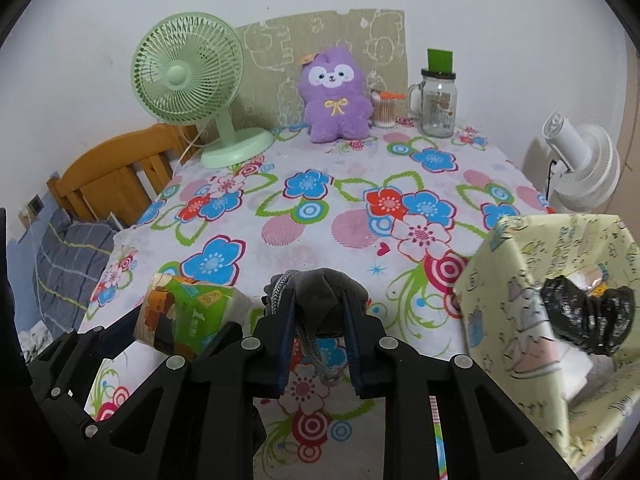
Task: Organize soft objects
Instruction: 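Lift the tissue pack and grey pouch and carry both over the fabric box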
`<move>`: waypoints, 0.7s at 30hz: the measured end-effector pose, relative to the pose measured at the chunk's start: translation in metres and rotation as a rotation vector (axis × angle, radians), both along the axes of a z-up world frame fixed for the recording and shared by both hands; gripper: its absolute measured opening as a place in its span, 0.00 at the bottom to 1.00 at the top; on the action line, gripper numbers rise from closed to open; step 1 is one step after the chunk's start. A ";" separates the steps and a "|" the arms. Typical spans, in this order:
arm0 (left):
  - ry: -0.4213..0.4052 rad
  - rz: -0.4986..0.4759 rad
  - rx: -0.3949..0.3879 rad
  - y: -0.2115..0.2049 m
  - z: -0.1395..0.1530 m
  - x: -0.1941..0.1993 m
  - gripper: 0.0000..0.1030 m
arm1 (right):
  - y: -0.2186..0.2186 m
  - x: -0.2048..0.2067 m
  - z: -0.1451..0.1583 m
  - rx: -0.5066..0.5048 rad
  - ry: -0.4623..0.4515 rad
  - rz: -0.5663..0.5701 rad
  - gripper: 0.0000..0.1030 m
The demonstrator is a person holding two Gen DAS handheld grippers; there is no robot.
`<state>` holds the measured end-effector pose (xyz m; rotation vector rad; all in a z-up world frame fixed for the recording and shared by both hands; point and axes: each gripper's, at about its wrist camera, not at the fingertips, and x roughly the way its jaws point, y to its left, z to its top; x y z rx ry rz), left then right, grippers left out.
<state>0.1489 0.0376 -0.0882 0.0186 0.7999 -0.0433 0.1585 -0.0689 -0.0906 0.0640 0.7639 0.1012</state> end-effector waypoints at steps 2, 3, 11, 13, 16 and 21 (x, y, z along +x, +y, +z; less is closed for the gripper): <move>-0.010 -0.002 0.001 -0.002 0.004 -0.005 0.69 | -0.003 -0.005 0.005 -0.001 -0.010 -0.003 0.25; -0.016 -0.003 0.001 -0.003 0.006 -0.007 0.69 | -0.004 -0.008 0.006 -0.002 -0.014 -0.006 0.25; -0.052 -0.002 0.006 -0.010 0.023 -0.028 0.69 | -0.013 -0.028 0.022 0.002 -0.045 -0.007 0.25; -0.063 -0.002 0.007 -0.013 0.028 -0.033 0.69 | -0.014 -0.033 0.027 0.003 -0.056 -0.006 0.25; -0.081 -0.004 0.009 -0.017 0.037 -0.041 0.69 | -0.018 -0.041 0.035 0.004 -0.072 -0.005 0.25; -0.107 -0.009 0.008 -0.023 0.049 -0.052 0.69 | -0.025 -0.054 0.048 0.000 -0.099 -0.009 0.25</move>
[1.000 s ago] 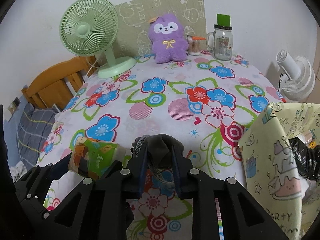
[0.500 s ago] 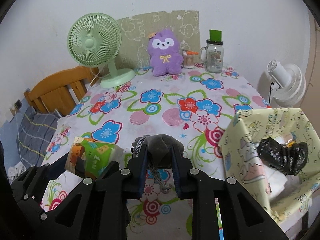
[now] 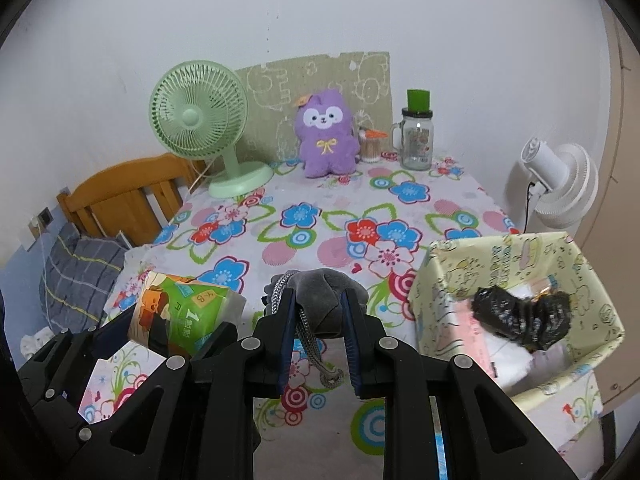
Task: Organize soft objects
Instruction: 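Lift the tissue pack and grey pouch and carry both over the fabric box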
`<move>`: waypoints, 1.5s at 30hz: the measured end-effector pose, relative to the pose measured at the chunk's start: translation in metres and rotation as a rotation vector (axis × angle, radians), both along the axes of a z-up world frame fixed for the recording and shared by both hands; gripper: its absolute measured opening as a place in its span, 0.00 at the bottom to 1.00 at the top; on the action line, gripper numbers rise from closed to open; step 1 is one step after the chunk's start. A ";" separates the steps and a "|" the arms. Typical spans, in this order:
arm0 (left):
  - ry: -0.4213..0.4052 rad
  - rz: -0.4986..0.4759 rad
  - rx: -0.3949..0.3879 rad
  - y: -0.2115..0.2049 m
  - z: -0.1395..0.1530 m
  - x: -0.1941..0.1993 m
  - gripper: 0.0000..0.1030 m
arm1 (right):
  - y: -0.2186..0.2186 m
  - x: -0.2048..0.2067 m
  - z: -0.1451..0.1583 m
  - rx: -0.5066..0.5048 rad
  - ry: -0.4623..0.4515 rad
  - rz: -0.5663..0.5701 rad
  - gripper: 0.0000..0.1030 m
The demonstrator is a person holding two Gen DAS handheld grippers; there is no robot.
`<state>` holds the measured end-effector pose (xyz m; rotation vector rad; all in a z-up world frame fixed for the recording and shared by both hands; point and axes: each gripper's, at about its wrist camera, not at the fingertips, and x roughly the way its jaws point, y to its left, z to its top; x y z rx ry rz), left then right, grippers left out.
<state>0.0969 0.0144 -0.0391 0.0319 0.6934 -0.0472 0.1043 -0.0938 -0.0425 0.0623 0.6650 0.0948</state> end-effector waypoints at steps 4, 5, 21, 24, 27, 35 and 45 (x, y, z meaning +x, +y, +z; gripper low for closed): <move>-0.014 -0.002 -0.004 -0.007 0.007 -0.008 0.70 | -0.007 -0.010 0.008 -0.003 -0.016 -0.002 0.25; -0.018 -0.003 -0.003 -0.008 0.008 -0.010 0.69 | -0.009 -0.013 0.010 -0.004 -0.021 -0.001 0.25; -0.056 -0.038 -0.002 -0.049 0.022 -0.027 0.70 | -0.047 -0.034 0.026 -0.011 -0.063 -0.016 0.25; -0.063 -0.048 -0.001 -0.060 0.023 -0.027 0.70 | -0.059 -0.035 0.028 -0.012 -0.065 -0.030 0.25; -0.064 -0.065 -0.004 -0.071 0.024 -0.026 0.70 | -0.070 -0.035 0.030 -0.015 -0.070 -0.044 0.25; -0.066 -0.101 -0.006 -0.098 0.025 -0.020 0.70 | -0.095 -0.034 0.032 -0.026 -0.077 -0.065 0.25; -0.054 -0.148 -0.003 -0.131 0.021 -0.011 0.70 | -0.127 -0.027 0.028 -0.018 -0.068 -0.097 0.25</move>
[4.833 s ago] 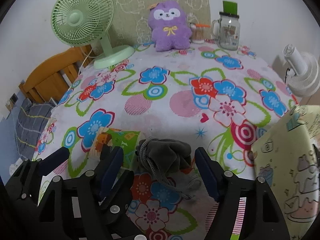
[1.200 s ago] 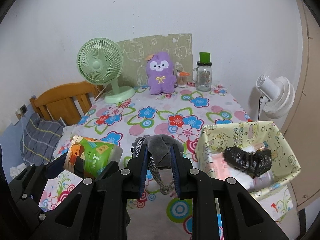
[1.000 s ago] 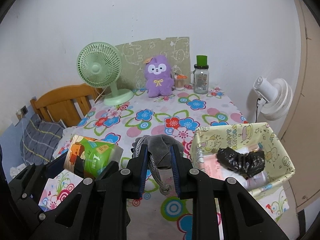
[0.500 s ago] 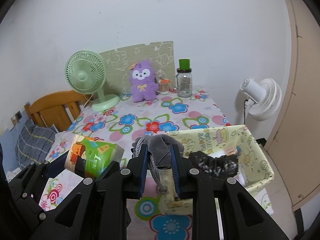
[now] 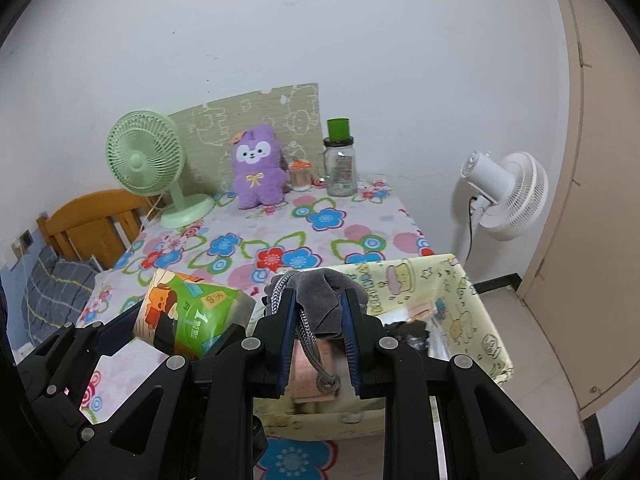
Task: Organize soft objects
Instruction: 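Lift the tissue pack and grey pouch and carry both over the fabric box, then lower the tissue pack and pouch into the box and open both grippers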
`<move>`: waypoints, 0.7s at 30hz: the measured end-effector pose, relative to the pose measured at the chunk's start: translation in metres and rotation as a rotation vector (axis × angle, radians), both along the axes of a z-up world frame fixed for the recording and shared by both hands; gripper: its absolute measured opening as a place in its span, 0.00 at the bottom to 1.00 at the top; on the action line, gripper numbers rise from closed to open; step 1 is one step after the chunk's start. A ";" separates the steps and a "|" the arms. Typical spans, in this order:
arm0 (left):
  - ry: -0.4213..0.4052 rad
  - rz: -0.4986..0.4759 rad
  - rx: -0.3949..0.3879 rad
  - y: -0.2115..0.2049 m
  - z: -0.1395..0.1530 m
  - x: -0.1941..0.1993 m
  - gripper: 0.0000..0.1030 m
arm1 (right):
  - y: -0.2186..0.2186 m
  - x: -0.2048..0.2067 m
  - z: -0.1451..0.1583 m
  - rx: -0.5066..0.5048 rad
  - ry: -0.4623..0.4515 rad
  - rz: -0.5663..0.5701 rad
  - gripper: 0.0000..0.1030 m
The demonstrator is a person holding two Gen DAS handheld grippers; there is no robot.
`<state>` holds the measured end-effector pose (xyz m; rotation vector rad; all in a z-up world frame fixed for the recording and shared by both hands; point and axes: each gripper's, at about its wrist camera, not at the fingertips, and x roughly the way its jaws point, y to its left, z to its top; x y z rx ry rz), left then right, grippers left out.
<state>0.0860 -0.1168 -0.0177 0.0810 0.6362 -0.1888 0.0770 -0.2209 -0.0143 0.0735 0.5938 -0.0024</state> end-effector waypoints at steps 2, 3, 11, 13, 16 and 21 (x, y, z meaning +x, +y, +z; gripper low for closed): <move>0.004 -0.007 0.001 -0.006 -0.001 0.003 0.70 | -0.007 0.002 -0.001 0.001 0.003 -0.010 0.25; 0.007 -0.013 0.002 -0.010 -0.002 0.004 0.70 | -0.010 0.003 -0.002 0.002 0.005 -0.013 0.25; 0.029 -0.036 0.007 -0.034 -0.010 0.014 0.70 | -0.035 0.013 -0.009 0.003 0.021 -0.035 0.25; 0.034 -0.038 0.007 -0.040 -0.013 0.017 0.70 | -0.041 0.016 -0.012 0.004 0.028 -0.038 0.25; 0.046 -0.043 0.004 -0.046 -0.017 0.023 0.70 | -0.046 0.021 -0.016 0.001 0.036 -0.040 0.25; 0.072 -0.054 0.006 -0.057 -0.026 0.033 0.70 | -0.057 0.031 -0.025 0.003 0.057 -0.049 0.25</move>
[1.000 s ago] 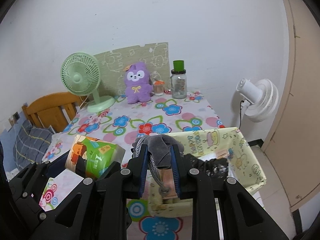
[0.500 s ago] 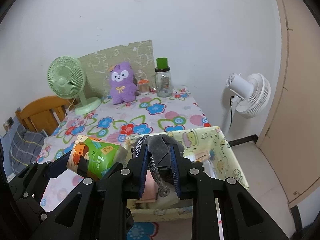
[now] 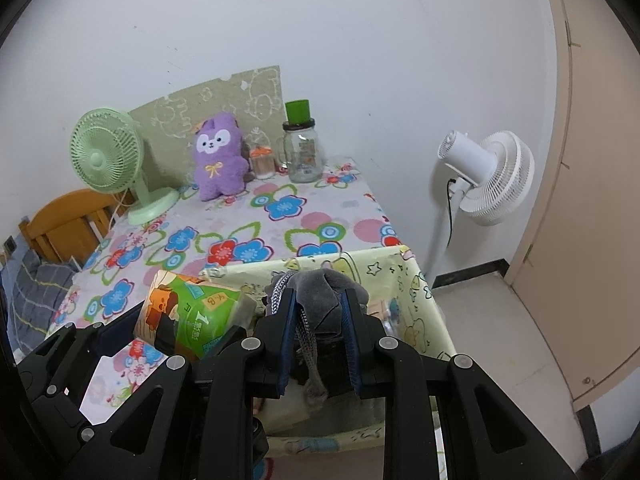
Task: Organize soft objects
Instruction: 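Lower the tissue pack and pouch into the box and open both grippers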
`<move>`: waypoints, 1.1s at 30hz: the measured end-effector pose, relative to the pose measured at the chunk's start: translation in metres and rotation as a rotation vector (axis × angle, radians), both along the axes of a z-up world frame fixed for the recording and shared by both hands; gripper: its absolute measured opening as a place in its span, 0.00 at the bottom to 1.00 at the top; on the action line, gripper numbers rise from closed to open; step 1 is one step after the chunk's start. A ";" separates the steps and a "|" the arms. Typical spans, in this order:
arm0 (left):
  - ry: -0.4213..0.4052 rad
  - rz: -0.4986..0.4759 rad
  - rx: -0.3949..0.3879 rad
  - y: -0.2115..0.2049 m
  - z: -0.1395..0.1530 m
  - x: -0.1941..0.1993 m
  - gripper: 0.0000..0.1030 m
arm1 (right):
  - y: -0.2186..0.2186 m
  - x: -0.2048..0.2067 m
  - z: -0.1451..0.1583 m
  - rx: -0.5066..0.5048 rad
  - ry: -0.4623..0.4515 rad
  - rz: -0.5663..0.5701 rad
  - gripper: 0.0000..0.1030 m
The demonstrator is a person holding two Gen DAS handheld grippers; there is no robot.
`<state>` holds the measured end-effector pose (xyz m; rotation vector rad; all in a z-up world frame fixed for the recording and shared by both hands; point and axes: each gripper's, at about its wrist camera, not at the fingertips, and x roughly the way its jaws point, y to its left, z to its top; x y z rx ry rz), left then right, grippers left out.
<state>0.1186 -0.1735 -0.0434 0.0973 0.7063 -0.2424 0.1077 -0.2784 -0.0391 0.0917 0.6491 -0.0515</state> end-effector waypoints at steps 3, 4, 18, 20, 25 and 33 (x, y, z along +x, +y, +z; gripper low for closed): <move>0.020 -0.007 0.000 -0.005 -0.006 0.007 0.70 | -0.006 0.006 -0.007 0.011 0.015 -0.004 0.25; 0.026 -0.010 -0.001 -0.006 -0.008 0.009 0.70 | -0.009 0.008 -0.009 0.016 0.020 -0.005 0.25; 0.046 -0.071 0.021 -0.023 -0.017 0.015 0.90 | -0.024 0.022 -0.026 0.051 0.053 -0.020 0.25; 0.047 -0.073 0.021 -0.023 -0.017 0.015 0.91 | -0.025 0.023 -0.027 0.057 0.058 -0.016 0.25; 0.042 -0.075 0.026 -0.024 -0.016 0.013 0.93 | -0.026 0.022 -0.027 0.071 0.055 -0.022 0.30; 0.023 -0.076 0.025 -0.019 -0.011 0.003 0.94 | -0.022 0.009 -0.021 0.058 0.014 -0.037 0.70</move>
